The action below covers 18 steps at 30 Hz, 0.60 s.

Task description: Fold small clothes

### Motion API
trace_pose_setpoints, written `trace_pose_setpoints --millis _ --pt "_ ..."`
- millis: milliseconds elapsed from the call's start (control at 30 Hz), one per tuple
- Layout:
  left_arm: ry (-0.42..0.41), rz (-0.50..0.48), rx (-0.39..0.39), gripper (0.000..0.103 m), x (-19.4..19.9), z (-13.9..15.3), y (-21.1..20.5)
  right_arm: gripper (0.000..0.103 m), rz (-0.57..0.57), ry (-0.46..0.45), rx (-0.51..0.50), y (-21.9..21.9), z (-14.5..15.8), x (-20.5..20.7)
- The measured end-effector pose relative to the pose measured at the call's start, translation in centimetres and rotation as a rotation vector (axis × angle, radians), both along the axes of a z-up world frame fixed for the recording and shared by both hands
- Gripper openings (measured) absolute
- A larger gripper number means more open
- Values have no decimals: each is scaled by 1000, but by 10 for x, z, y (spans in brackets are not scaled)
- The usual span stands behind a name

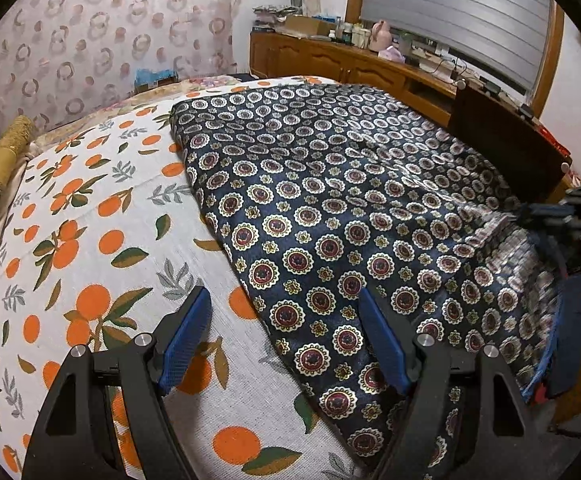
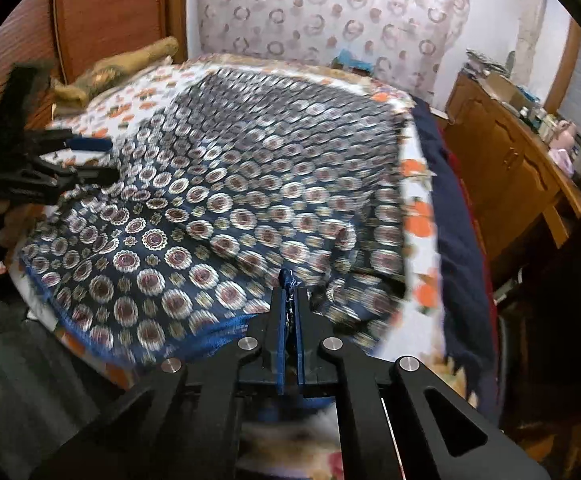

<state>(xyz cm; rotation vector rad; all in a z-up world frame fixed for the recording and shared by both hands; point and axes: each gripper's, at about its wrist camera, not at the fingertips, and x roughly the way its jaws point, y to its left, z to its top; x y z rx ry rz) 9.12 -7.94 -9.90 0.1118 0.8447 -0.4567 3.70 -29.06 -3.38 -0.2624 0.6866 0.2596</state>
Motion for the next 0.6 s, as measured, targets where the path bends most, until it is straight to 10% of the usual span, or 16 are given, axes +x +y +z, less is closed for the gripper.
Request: trace_pose_setpoints --millis 200,333,600 --pt "-7 0 24 77 -1 -1 -2 5 -4 45 8 -24 11 -9" --pt "-5 1 20 77 -1 -1 -1 44 -75 -13 54 -31 18 -4" --pt "-5 11 7 77 -5 1 3 52 -78 -18 65 -10 -5 21"
